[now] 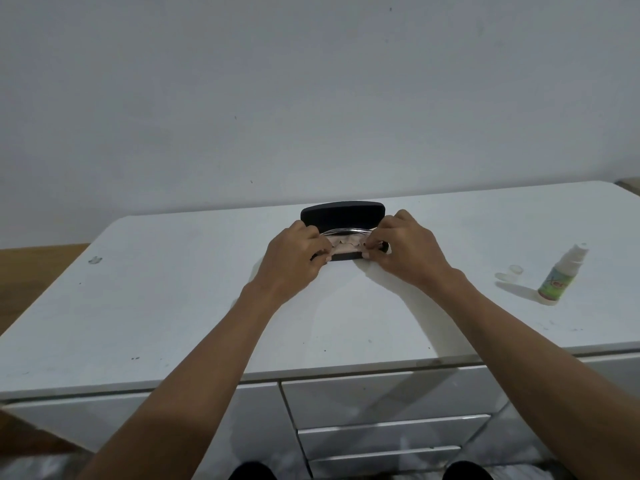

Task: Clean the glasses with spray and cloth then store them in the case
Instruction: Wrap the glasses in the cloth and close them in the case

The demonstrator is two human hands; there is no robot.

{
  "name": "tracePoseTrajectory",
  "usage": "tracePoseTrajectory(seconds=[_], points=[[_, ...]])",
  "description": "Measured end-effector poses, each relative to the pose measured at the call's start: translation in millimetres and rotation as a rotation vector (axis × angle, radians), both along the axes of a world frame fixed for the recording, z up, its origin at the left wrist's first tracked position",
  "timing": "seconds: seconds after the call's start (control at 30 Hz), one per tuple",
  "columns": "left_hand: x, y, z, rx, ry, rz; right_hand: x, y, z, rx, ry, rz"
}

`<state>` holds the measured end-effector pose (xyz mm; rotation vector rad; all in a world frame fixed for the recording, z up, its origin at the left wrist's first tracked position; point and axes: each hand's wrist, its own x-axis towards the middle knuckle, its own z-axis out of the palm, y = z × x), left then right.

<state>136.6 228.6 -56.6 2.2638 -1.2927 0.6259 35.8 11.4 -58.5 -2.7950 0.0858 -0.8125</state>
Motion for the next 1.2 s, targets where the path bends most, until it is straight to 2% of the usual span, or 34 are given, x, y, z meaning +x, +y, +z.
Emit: tracePoseTrajectory(seconds=[0.23, 0.37, 0.57, 0.7, 0.9, 1.2], points=[[1, -4, 0, 0.017, 0.037, 0.019, -3, 6, 2, -0.03, 0.002, -0.032], [0, -4, 1, 0.037, 0.056, 0.028, -3, 9, 5, -0.031, 0.073, -0.027], [-4, -2, -1, 0.02, -0.004, 0.031, -3, 12, 8, -0.05, 0.024, -0.051], [-1, -3, -4, 0.002, -0.028, 0.03, -2, 15, 11, -0.032, 0.117, -0.068], [3, -5, -8, -0.002, -0.052, 0.024, -4, 15, 9, -0.023, 0.141, -0.086], [-2, -6, -2, 0.063, -0.004, 0.048, -6, 15, 6, -0.015, 0.123, -0.075]])
